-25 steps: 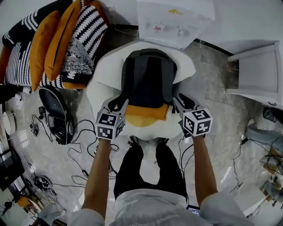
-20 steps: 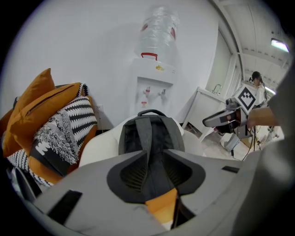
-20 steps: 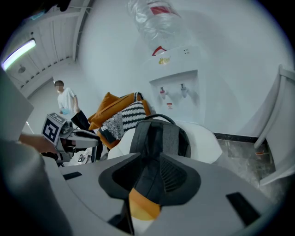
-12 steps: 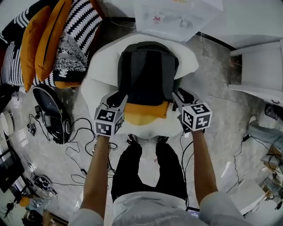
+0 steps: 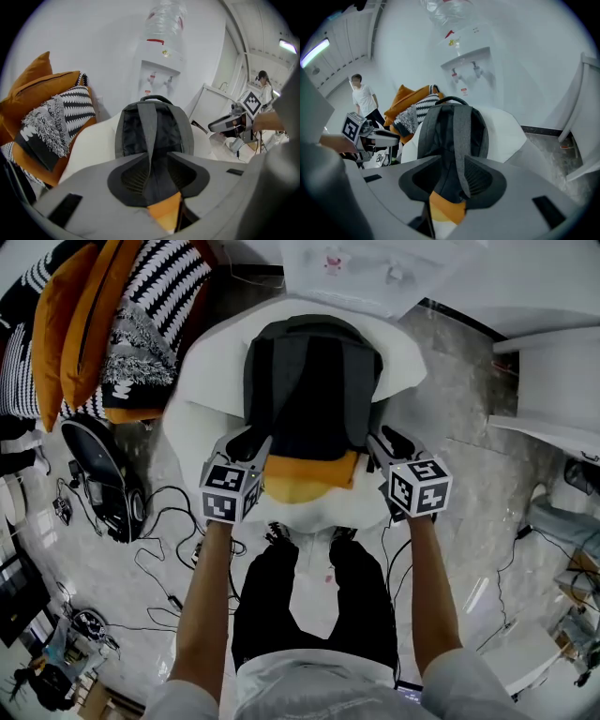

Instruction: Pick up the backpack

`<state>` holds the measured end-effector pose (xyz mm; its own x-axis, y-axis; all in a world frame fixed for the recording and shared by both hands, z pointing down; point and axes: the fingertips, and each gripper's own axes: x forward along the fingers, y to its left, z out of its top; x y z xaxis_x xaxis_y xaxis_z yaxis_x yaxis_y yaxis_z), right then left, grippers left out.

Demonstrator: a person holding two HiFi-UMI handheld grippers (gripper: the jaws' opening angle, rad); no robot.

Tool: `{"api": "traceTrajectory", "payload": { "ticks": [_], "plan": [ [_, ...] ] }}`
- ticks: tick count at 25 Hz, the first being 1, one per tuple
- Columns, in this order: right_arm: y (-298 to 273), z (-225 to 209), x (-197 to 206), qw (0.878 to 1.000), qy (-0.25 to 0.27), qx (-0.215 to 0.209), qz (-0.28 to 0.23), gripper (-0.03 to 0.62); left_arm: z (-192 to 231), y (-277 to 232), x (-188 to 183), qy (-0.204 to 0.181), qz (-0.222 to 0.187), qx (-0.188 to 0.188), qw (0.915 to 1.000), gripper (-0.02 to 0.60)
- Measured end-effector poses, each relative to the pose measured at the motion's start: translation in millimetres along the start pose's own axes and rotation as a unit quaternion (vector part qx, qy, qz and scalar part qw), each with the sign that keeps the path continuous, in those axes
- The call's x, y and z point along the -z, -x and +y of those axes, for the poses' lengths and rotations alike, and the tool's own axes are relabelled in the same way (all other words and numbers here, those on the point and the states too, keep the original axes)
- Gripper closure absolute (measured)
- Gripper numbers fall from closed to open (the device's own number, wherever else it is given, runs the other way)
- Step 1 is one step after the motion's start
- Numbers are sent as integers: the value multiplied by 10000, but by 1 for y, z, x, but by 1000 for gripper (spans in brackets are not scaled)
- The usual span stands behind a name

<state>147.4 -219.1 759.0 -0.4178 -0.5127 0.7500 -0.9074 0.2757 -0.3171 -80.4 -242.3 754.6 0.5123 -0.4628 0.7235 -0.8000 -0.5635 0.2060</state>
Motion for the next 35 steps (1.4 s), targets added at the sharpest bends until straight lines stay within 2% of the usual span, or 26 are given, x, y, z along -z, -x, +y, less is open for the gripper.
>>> {"api": "traceTrajectory", "payload": {
  "ticks": [22, 25, 32, 35],
  "plan": [
    [-53, -24, 29, 9999, -9, -159, 38, 436, 22, -56, 43, 49, 281, -36, 9996, 394],
    [-63, -26, 32, 9996, 30, -266, 36, 397, 24, -63, 48, 39, 293, -52, 9996, 392],
    [-83, -28, 36, 9991, 166, -387, 61, 394, 29, -80, 58, 38, 275, -26, 9996, 374],
    [-96, -27, 42, 9985, 216, -474, 138, 365, 35, -89, 65, 36, 285, -4, 9996, 351]
  ]
}}
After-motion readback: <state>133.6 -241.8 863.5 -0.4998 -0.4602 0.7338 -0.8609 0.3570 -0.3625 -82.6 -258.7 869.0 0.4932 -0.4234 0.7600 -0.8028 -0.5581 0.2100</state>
